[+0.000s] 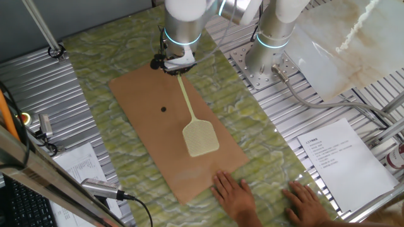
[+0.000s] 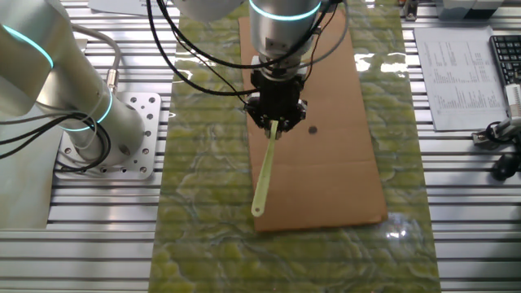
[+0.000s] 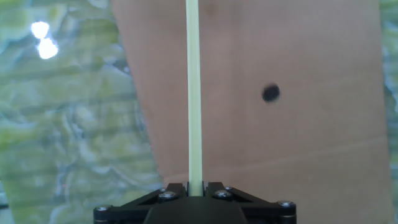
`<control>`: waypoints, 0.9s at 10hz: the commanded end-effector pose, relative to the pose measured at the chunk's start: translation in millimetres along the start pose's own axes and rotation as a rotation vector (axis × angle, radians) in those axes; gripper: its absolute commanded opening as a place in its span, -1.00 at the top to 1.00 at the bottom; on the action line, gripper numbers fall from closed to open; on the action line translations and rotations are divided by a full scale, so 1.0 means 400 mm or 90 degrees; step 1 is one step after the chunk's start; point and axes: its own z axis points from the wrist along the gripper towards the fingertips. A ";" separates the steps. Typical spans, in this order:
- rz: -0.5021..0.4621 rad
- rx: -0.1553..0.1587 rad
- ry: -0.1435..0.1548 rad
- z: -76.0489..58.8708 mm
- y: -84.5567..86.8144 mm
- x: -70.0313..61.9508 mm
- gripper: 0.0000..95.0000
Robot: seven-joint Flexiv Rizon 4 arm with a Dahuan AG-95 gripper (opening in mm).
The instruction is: Swat with a flyswatter
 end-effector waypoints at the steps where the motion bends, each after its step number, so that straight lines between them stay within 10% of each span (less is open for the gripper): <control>1: -0.024 -0.022 -0.021 -0.020 -0.017 0.044 1.00; 4: -0.065 -0.027 -0.016 -0.038 -0.059 0.106 1.00; 9: -0.143 -0.013 0.002 0.025 -0.067 0.195 1.00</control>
